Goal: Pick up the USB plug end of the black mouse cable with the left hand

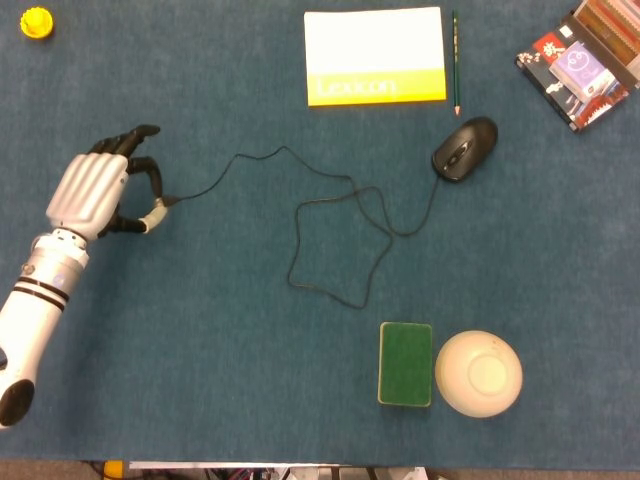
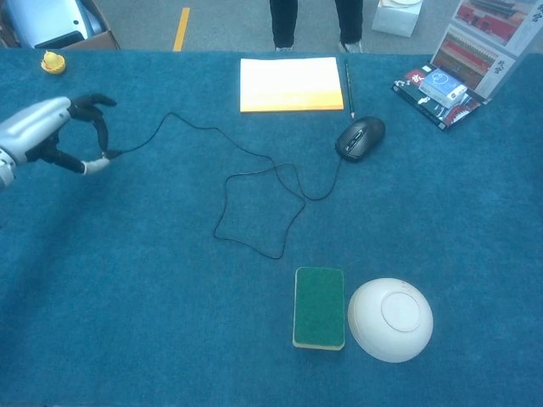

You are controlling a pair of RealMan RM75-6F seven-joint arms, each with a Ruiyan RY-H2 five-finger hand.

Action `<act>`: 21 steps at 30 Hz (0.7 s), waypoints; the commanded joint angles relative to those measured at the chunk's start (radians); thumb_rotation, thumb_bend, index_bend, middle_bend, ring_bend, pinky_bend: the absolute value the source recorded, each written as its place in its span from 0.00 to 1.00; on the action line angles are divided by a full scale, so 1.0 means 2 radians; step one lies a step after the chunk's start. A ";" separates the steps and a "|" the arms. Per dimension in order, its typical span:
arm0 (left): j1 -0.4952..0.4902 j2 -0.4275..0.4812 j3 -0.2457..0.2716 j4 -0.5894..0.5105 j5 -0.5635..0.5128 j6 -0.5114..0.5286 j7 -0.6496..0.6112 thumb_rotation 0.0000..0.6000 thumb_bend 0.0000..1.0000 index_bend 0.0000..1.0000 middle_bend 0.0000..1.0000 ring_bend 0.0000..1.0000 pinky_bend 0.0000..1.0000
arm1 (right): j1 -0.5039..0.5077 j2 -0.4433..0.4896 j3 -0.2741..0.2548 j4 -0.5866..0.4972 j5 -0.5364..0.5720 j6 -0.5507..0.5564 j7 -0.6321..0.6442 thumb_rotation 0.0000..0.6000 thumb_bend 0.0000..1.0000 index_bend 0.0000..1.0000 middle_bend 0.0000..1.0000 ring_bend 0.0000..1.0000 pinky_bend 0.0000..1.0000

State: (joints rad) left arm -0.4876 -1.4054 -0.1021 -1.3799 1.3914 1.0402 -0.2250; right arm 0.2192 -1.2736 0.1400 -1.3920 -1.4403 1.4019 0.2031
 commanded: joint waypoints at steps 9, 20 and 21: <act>0.009 0.076 -0.016 -0.142 0.078 0.087 -0.078 1.00 0.32 0.64 0.14 0.16 0.18 | -0.007 -0.003 0.000 0.006 -0.001 0.010 0.013 1.00 0.48 0.65 0.44 0.37 0.43; 0.010 0.132 -0.006 -0.216 0.142 0.131 -0.165 1.00 0.32 0.64 0.15 0.17 0.18 | -0.019 -0.001 0.000 0.005 0.003 0.021 0.027 1.00 0.48 0.65 0.44 0.37 0.43; 0.010 0.136 -0.006 -0.220 0.147 0.136 -0.171 1.00 0.32 0.64 0.16 0.17 0.18 | -0.020 -0.001 0.000 0.005 0.003 0.021 0.029 1.00 0.48 0.65 0.44 0.37 0.43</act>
State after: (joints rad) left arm -0.4693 -1.1520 -0.1188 -1.8019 1.6661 1.2944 -0.5458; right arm 0.1802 -1.2757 0.1405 -1.3816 -1.4340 1.4443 0.2598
